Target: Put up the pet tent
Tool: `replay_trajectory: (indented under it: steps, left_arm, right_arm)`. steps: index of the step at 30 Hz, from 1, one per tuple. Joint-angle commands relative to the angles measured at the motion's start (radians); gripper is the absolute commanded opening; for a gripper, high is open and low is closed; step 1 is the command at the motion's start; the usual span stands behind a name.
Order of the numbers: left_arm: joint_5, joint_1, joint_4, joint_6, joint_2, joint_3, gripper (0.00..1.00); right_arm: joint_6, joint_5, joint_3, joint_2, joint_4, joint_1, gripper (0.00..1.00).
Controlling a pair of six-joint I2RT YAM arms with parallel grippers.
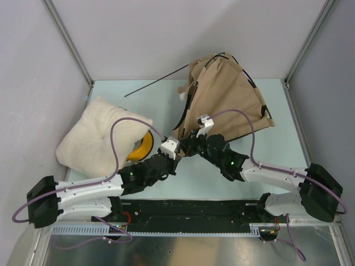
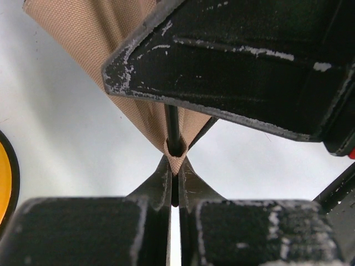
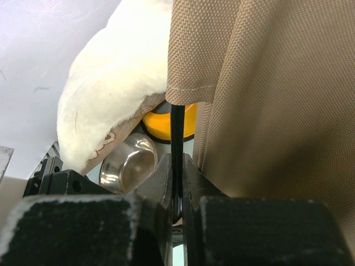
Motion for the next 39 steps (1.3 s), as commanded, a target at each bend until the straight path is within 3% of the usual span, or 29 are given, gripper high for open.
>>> replay_trajectory:
  steps: [1,21,39]
  left_arm:
    - [0.114,0.001,-0.176,-0.008,-0.026,-0.006,0.0]
    - [0.262,0.084,-0.193,0.003,-0.09,0.019,0.0]
    - [0.237,0.096,-0.197,0.004,-0.153,-0.019,0.2]
  right_arm:
    - [-0.068,0.197,0.004,-0.004,0.164,-0.029,0.0]
    - [-0.043,0.172,-0.04,-0.023,0.142,0.018,0.0]
    - [-0.043,0.192,-0.04,-0.064,0.091,0.077,0.0]
